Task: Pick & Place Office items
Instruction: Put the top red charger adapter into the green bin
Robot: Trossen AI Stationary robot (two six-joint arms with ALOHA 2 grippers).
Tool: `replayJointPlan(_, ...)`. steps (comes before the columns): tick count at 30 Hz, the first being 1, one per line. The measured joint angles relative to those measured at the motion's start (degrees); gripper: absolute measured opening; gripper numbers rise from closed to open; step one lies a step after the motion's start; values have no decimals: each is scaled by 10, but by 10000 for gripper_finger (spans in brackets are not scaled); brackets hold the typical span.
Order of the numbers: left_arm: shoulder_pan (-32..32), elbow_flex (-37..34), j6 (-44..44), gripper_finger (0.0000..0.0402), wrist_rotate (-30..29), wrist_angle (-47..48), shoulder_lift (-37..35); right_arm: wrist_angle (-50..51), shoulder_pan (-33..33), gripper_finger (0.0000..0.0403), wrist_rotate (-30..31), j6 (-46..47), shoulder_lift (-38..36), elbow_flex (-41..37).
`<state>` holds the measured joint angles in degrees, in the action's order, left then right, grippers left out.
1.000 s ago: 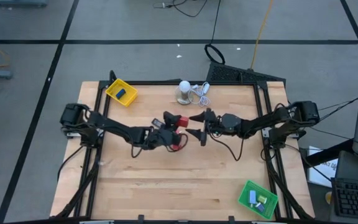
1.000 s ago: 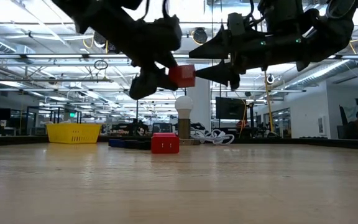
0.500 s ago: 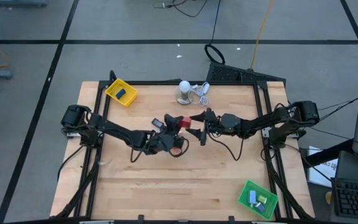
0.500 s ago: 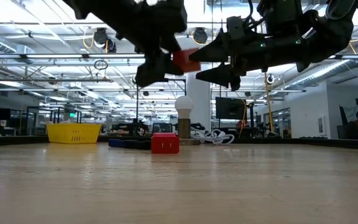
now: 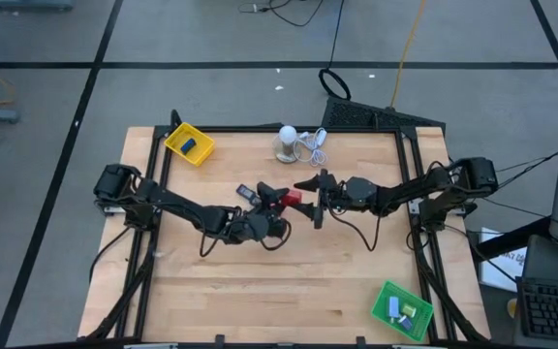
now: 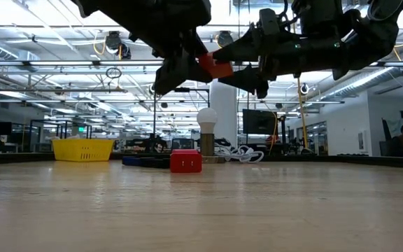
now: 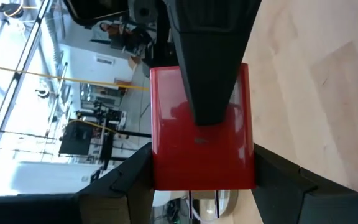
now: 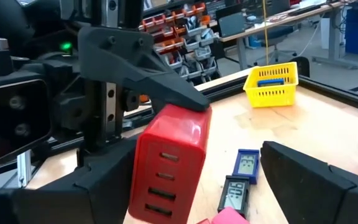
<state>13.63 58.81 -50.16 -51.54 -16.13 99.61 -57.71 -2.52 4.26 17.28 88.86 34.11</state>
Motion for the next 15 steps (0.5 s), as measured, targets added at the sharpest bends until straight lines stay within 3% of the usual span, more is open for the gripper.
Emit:
replayJointPlan(7,-1,0,26,212,11,2,0,-4,0,270,-4,1,0,0)
replayJointPlan(15,-2,-1,33,224,17,0,0,1,0,141,-33,7,-1,0)
